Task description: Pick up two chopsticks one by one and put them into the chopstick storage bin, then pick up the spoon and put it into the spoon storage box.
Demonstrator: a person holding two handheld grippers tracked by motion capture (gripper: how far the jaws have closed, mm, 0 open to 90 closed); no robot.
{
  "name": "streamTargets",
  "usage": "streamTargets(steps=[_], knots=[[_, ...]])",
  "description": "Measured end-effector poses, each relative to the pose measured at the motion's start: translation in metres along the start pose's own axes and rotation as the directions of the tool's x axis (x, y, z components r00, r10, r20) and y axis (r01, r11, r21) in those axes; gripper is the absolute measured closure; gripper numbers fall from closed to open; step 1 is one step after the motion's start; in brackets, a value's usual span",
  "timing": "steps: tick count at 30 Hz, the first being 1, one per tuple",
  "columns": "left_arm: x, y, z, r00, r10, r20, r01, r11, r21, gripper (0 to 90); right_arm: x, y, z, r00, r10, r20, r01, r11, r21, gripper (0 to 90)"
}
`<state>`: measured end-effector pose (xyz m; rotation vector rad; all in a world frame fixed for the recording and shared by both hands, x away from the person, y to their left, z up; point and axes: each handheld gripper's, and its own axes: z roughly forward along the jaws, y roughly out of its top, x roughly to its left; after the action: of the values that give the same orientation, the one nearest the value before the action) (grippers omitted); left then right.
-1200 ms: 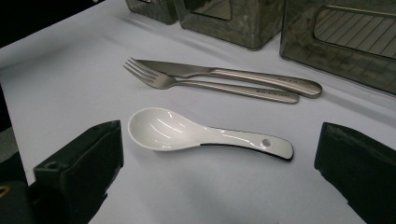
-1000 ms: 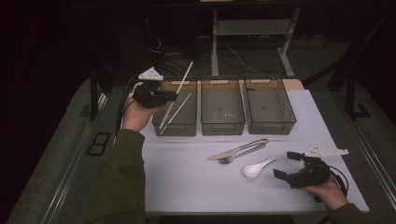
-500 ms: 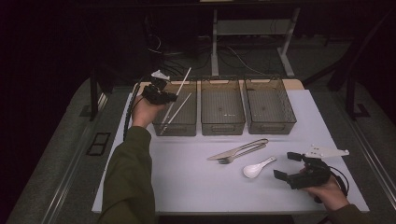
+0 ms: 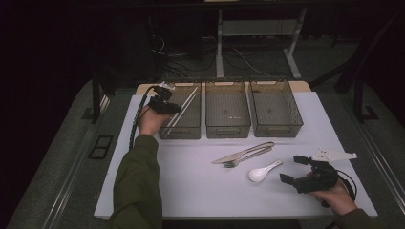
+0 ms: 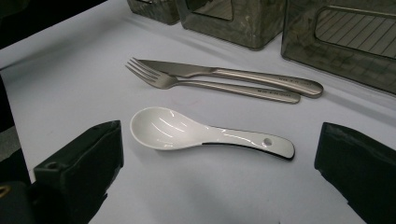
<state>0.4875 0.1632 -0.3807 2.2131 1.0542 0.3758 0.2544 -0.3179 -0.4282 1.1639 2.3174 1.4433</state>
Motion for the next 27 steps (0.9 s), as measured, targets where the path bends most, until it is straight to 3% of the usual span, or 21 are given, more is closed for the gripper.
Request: streamTargets(steps=[9,12,18,27], knots=[[-0.016,0.005,-0.020,0.9979,0.036,0.053,-0.031,0.9956,-0.089,58.8,0.000,0.000,0.000,1.0000,-0.005,0.001,0.005,1.000,0.000,1.2],[-0.023,0.002,-0.028,0.9957,0.033,0.087,-0.023,0.9929,-0.117,54.9,0.000,0.000,0.000,1.0000,-0.004,0.002,0.004,1.000,0.000,1.2],[-0.041,-0.014,-0.040,0.9908,0.056,0.123,-0.039,0.9895,-0.139,45.3,0.001,0.000,0.001,1.0000,-0.004,0.005,0.004,1.000,0.002,1.2],[-0.073,-0.044,-0.064,0.9811,0.089,0.172,-0.053,0.9776,-0.204,37.6,0.001,0.000,0.001,1.0000,-0.005,0.006,0.005,1.000,0.004,1.2]])
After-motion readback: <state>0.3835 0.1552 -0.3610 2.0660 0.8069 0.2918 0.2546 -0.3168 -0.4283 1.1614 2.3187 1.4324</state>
